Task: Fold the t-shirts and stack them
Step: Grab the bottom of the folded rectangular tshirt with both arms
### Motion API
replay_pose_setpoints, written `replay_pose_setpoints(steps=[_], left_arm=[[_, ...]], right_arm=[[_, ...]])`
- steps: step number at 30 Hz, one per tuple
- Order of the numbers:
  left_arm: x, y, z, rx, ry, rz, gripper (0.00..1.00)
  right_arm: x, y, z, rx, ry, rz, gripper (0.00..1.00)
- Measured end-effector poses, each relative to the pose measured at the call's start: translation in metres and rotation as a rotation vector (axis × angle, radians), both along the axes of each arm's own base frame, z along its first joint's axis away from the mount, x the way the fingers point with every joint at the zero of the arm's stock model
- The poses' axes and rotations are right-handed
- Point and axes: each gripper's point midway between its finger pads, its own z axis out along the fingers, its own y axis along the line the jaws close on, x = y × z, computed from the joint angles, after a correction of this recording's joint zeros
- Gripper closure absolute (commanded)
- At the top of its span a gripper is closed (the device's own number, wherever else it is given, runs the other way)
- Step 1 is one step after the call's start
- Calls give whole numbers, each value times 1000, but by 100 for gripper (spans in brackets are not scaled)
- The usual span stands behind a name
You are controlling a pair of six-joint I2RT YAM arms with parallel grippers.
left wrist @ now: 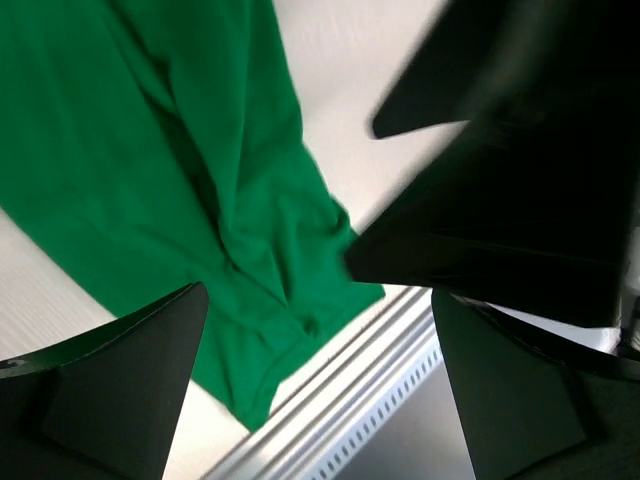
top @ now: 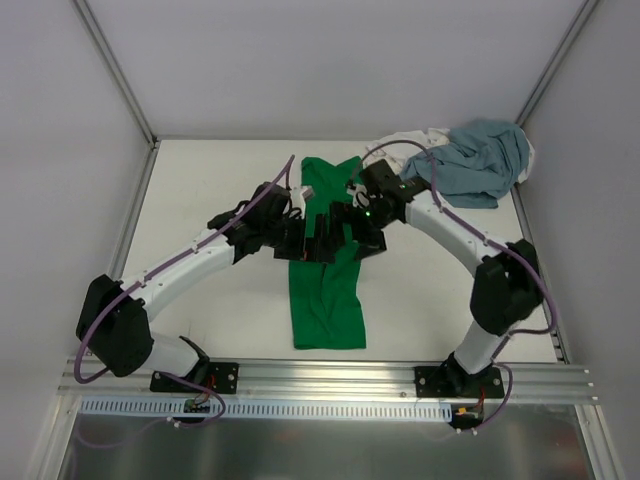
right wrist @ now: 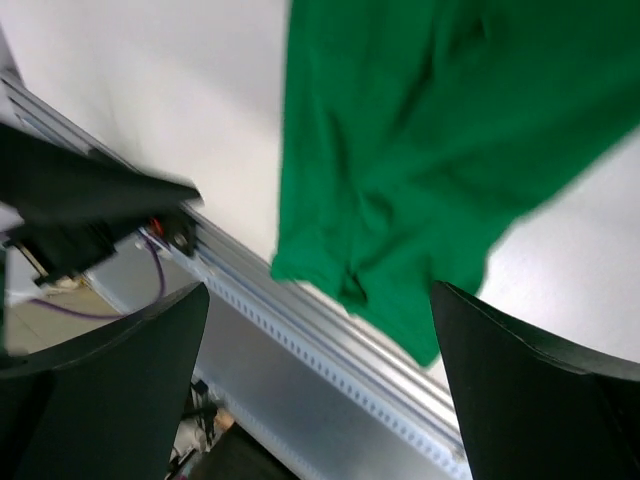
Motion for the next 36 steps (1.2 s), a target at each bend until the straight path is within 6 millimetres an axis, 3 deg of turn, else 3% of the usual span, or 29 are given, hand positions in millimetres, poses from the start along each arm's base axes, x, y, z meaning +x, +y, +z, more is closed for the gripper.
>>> replay_pose_setpoints(steps=[3, 6, 11, 14, 21, 27, 36], left_arm=[[20, -5, 24, -15, -98, 13, 3], [34, -6, 44, -21, -165, 29, 3], [40, 4, 60, -1, -214, 62, 2], [37, 13, 73, 4, -245, 79, 2], [31, 27, 95, 3, -308, 105, 2], [30, 30, 93, 14, -302, 110, 1], [28, 35, 95, 37, -295, 120, 1]], right_arm=[[45, 32, 10, 45, -50, 22, 0], [66, 47, -9, 49, -38, 38, 0], [60, 41, -63, -34, 74, 61, 1], [51, 31, -79, -69, 115, 67, 1], [54, 23, -84, -85, 123, 57, 1], [53, 22, -103, -106, 162, 56, 1], [61, 34, -104, -99, 220, 49, 1]])
